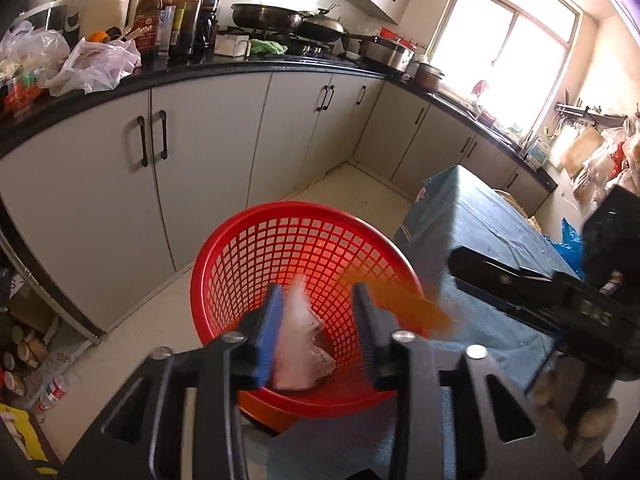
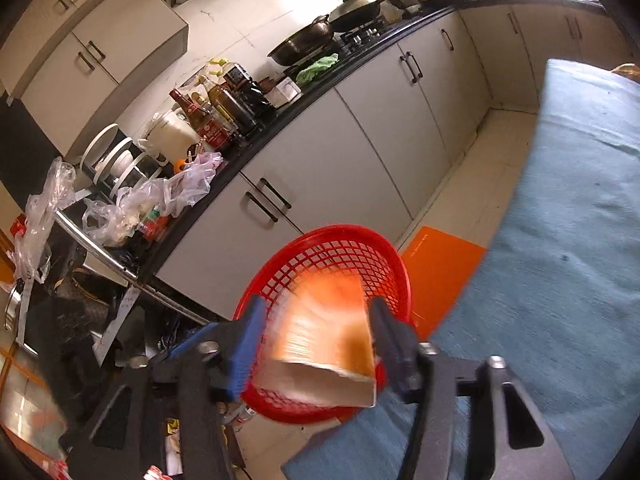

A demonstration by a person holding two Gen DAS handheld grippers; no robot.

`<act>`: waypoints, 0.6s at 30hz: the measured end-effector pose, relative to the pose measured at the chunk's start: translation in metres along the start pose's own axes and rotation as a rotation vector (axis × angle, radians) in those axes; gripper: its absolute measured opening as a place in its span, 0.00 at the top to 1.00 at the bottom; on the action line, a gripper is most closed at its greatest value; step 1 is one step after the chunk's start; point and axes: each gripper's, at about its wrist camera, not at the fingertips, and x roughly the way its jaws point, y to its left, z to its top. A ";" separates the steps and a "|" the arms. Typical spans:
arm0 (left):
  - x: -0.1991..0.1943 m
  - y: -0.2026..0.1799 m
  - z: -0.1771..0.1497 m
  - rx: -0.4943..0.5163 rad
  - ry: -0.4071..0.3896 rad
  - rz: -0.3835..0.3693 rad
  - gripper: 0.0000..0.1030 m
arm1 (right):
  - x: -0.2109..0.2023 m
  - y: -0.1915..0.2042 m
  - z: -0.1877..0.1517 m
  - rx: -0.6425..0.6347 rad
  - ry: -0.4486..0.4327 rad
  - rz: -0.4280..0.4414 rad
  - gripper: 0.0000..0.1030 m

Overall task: Collect trash
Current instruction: 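Open both tools to drop the bottle and carton into the basket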

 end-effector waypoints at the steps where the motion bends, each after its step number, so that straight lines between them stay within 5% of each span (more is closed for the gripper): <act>1: -0.002 0.000 -0.001 0.001 -0.005 0.001 0.53 | 0.001 -0.002 -0.001 0.010 0.002 0.002 0.35; 18: -0.022 -0.020 -0.015 0.040 -0.025 0.017 0.43 | -0.062 -0.044 -0.033 0.101 -0.046 -0.088 0.34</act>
